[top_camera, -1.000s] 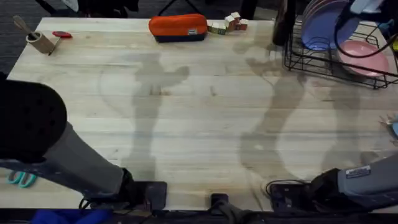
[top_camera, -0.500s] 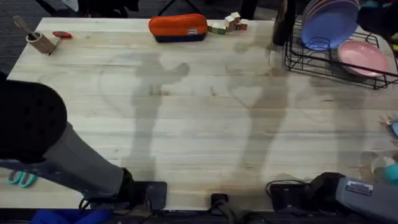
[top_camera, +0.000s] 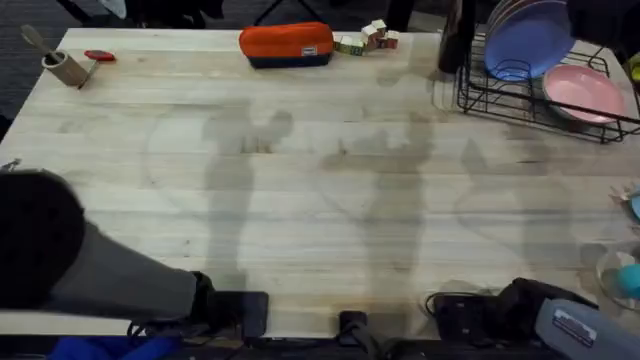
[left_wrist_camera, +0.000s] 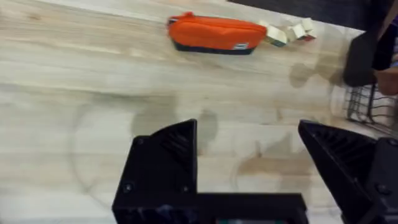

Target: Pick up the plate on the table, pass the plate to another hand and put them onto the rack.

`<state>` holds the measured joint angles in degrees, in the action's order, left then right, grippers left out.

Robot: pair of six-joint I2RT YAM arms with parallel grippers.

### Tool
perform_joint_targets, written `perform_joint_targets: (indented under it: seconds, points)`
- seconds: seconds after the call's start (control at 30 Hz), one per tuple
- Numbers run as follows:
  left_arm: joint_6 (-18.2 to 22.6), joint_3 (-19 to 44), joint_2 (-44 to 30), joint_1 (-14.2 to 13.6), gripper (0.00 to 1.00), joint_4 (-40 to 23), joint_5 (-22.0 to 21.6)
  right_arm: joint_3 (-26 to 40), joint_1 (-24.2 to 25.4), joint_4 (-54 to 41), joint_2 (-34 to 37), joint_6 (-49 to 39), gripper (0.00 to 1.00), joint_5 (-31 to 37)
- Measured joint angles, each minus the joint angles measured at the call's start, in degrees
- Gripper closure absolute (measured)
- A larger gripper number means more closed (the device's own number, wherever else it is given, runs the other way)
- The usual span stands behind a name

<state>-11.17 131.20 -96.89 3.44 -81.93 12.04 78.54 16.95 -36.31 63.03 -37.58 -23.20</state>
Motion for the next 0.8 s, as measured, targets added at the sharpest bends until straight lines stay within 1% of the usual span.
perform_joint_targets:
  seconds: [0.17,0.33,0.5,0.8]
  points:
    - [1.4,0.1,8.4,0.0,0.006,-6.6,-6.0,0.1,-2.3,-3.4,-3.4,13.2,0.006,-0.1]
    - [1.8,0.3,13.6,0.0,0.006,-11.7,-10.1,0.1,-3.3,-6.0,-4.2,21.5,0.006,-0.2]
    - [1.9,0.3,15.5,0.0,0.007,-12.6,-11.4,0.1,-4.8,-6.8,-4.1,26.9,0.006,-0.2]
    - [2.4,0.3,15.9,0.0,0.007,-13.9,-11.9,0.1,-6.3,-6.8,-4.2,29.9,0.006,-0.2]
